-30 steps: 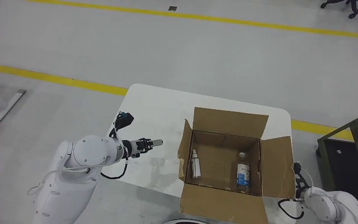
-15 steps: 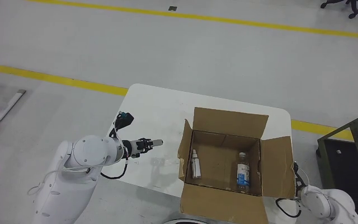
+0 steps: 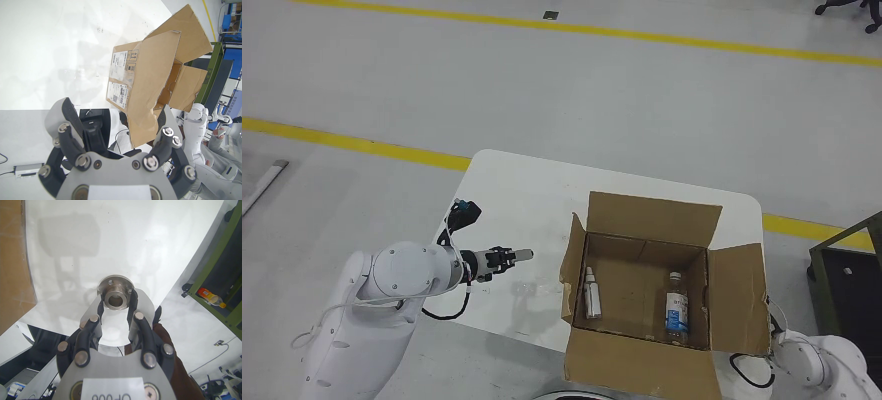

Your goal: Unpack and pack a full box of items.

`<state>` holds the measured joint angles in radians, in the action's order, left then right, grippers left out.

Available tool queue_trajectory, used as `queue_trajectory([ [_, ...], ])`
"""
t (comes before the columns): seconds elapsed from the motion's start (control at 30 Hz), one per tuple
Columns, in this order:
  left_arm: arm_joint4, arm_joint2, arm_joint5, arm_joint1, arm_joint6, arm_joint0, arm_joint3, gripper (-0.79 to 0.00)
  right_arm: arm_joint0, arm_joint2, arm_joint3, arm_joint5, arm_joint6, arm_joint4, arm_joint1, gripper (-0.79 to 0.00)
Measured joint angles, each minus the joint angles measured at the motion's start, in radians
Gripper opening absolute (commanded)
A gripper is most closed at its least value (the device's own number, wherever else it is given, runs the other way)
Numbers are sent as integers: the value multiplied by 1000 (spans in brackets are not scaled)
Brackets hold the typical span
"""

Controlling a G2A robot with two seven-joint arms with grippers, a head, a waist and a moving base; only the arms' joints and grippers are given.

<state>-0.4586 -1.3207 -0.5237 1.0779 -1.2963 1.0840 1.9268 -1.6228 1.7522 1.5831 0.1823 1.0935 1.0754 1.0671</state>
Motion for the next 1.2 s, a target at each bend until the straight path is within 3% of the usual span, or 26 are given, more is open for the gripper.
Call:
queue_trajectory([
  [0.3,0,0,0,0,0,0,0,0,5,-6,-4,-10,-3,-3,-3,-505],
  [0.33,0,0,0,0,0,0,0,0,5,-6,-4,-10,-3,-3,-3,-529],
  [0.43,0,0,0,0,0,0,0,0,6,-9,-3,-11,-5,-1,-5,-773],
  [0.47,0,0,0,0,0,0,0,0,6,-10,-3,-12,-6,0,-5,-785],
  [0.7,0,0,0,0,0,0,0,0,-3,15,14,-15,-13,-37,-8,-785],
  [0.87,0,0,0,0,0,0,0,0,-36,92,76,-20,-20,-109,-13,-785],
  [1.2,0,0,0,0,0,0,0,0,-166,421,320,37,-7,-583,-16,-785],
])
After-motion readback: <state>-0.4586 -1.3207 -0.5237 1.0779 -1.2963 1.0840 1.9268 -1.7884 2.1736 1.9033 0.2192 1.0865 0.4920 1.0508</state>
